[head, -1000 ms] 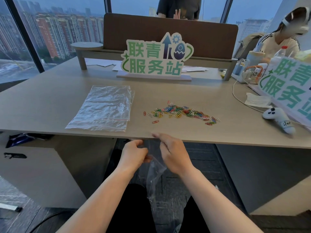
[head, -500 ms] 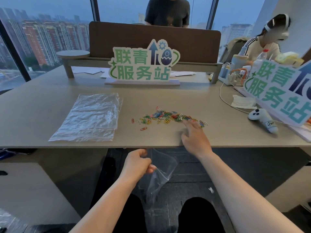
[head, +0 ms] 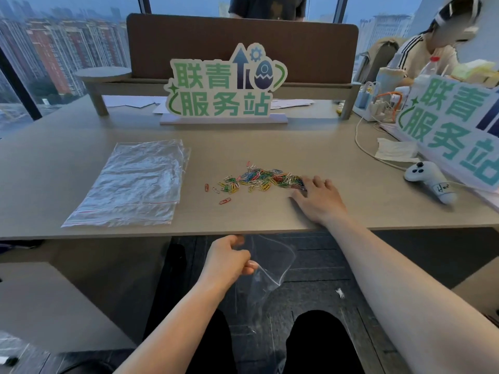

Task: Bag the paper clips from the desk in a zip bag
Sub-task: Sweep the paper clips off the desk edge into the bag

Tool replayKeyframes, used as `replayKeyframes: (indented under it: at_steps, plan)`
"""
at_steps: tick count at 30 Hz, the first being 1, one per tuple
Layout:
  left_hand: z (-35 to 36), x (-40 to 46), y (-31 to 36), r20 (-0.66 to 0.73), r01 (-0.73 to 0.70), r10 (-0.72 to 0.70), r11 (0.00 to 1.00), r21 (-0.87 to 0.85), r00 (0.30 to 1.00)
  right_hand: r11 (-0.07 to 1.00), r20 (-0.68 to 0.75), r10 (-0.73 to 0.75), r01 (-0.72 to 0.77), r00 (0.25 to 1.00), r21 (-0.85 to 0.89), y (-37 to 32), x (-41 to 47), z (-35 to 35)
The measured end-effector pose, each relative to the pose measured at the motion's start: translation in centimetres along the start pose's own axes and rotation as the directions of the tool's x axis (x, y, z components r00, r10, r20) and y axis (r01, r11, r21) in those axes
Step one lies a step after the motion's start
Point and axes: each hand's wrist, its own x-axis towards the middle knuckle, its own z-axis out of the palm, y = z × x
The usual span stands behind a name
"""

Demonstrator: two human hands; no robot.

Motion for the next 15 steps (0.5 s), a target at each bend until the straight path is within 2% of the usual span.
replayKeyframes:
  at_steps: [15]
  plan:
    - [0.3,0.1,-0.1,-0.007,-0.009,0.009,1.0,0.0,1.0,0.985,0.048,-0.175,0.175,0.983,0.014,-3.9,-3.7,1.6]
